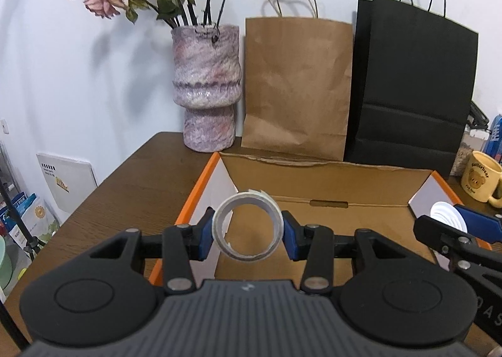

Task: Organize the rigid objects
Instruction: 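Carry the tape roll and white cap with both tools into the cardboard box, then open both tools to release the tape roll and cap inside the box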

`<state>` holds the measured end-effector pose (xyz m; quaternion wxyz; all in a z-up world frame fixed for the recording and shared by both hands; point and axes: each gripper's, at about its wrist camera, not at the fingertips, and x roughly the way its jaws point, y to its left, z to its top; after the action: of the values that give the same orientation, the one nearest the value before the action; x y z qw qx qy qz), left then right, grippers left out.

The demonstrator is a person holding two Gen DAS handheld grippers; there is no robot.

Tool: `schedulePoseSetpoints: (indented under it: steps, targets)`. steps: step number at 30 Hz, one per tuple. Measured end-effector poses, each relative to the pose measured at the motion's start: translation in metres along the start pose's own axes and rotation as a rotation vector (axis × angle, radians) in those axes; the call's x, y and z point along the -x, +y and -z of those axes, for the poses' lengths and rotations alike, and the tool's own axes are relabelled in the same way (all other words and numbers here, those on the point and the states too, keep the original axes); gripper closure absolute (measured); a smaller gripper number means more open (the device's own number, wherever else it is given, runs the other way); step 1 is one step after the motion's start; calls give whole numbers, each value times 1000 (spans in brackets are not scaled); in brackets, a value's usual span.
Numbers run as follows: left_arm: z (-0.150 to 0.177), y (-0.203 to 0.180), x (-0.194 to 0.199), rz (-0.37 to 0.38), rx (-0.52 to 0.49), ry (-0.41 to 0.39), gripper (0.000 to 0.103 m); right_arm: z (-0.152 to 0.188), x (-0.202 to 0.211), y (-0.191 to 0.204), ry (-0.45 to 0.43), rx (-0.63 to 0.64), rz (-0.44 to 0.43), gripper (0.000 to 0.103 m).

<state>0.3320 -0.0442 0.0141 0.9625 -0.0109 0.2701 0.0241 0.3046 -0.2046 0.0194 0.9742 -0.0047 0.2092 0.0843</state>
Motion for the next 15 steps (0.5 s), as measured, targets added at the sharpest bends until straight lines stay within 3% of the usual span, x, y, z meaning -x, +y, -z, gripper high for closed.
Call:
schedulePoseSetpoints:
  steps: [15]
  targets:
    - [13, -1, -32, -3, -35, 73, 58, 16, -24, -10, 84, 2, 29, 63]
